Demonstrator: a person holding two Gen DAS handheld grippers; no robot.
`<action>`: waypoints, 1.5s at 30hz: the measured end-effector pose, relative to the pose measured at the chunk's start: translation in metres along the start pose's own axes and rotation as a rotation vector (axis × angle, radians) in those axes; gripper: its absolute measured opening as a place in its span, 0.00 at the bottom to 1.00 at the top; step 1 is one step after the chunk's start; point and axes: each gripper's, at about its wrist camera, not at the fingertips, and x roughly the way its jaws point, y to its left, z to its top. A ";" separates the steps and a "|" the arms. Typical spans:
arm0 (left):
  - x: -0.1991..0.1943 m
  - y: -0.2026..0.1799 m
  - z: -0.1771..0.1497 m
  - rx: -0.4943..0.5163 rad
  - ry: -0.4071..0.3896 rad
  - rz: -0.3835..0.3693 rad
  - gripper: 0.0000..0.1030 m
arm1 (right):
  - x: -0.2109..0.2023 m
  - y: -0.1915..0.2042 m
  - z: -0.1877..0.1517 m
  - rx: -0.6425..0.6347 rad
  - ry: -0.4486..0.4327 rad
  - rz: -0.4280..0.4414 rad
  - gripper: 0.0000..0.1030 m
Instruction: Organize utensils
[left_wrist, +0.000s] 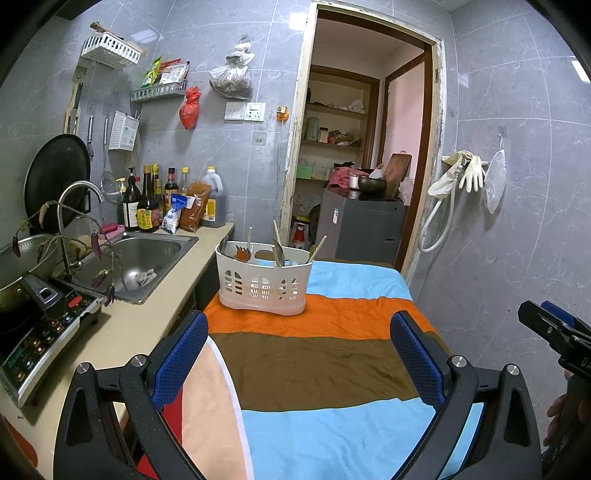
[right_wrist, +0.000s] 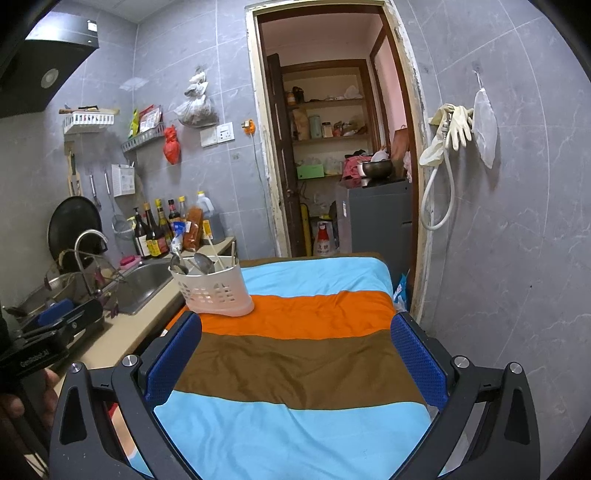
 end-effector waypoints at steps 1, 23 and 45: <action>0.000 0.000 0.000 -0.001 -0.001 0.000 0.94 | 0.000 0.000 0.000 0.001 -0.001 0.000 1.00; -0.001 0.003 -0.001 -0.002 -0.002 0.002 0.94 | 0.000 -0.001 0.000 0.003 0.002 0.000 1.00; -0.002 0.006 0.000 -0.004 -0.002 0.005 0.94 | 0.000 -0.002 0.000 0.004 0.003 0.001 1.00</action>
